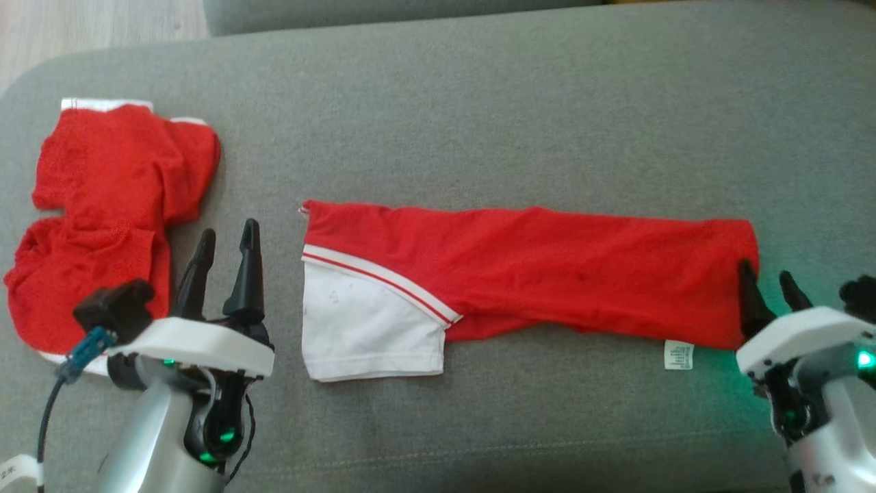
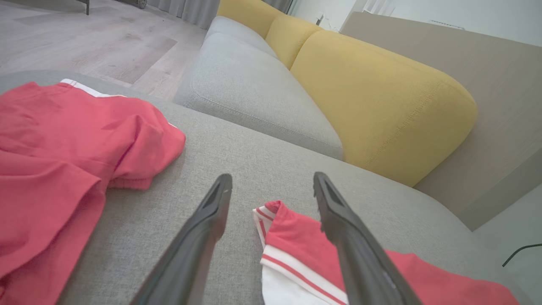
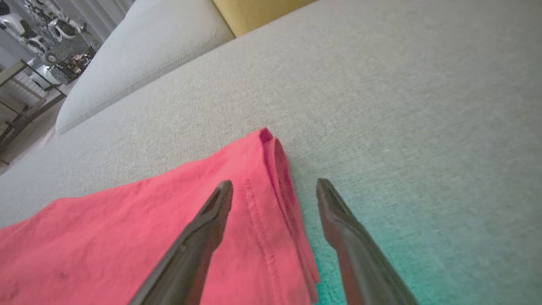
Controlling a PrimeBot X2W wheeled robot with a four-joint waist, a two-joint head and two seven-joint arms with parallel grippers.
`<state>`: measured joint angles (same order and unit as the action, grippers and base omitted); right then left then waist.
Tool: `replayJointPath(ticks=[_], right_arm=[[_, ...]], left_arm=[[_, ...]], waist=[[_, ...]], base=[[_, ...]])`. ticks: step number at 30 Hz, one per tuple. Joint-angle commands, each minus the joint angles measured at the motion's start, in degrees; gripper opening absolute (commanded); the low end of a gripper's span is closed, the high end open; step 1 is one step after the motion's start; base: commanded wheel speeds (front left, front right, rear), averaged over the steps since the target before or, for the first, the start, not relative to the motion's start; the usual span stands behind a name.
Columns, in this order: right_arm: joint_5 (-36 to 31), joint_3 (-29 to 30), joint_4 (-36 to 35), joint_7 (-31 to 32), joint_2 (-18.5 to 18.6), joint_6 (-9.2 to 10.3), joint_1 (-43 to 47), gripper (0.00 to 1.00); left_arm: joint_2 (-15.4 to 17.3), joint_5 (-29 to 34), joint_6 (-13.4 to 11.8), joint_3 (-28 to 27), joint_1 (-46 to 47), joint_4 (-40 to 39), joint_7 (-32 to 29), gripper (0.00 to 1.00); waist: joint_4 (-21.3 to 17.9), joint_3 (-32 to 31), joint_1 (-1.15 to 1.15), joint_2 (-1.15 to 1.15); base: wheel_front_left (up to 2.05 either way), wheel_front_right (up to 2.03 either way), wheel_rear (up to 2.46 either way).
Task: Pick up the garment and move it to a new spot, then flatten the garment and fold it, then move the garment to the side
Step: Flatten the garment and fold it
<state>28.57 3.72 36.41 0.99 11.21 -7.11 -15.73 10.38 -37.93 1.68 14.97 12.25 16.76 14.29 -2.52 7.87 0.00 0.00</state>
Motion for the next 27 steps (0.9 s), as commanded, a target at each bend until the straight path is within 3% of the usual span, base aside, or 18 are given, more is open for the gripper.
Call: replayJointPath(ticks=[1,12,13,14,21,27], right_arm=[[-0.5,-1.0,-0.8,0.1,0.5,-0.37,-2.7,1.0],[-1.1,-3.1,7.9,3.6,0.7,-0.37,-7.2,1.0],[-0.6,-3.7,8.4,4.3,0.7,-0.37,-7.4,0.39],[-0.2,-4.1,8.6,4.5,0.8,-0.37,-7.6,0.0],[0.7,-4.2,10.9,3.2,3.6,-0.37,-9.4,0.0],[-3.1,0.4,15.0,0.0,7.8,-0.37,-13.4,0.0]], left_arm=[[0.7,0.5,0.5,-2.6,3.4,-1.5,0.7,1.0],[0.2,1.8,1.8,-3.7,6.0,0.1,0.7,1.0],[0.2,1.9,1.8,-3.9,6.1,0.2,0.7,1.0],[0.2,1.9,1.9,-3.9,6.2,0.3,0.7,1.0],[0.0,2.4,2.1,-4.5,6.6,0.6,0.7,1.0],[-0.4,2.7,2.4,-4.7,6.5,1.2,0.7,1.0]], waist=[[0.4,0.9,0.0,0.0],[1.6,3.0,0.0,0.0],[1.6,3.0,0.0,0.0],[1.6,3.0,0.0,0.0],[1.4,3.0,0.0,0.0],[1.2,2.4,0.0,0.0]], base=[[0.0,0.0,0.0],[0.0,0.0,0.0],[0.0,0.0,0.0],[0.0,0.0,0.0],[0.0,0.0,0.0],[0.0,0.0,0.0]])
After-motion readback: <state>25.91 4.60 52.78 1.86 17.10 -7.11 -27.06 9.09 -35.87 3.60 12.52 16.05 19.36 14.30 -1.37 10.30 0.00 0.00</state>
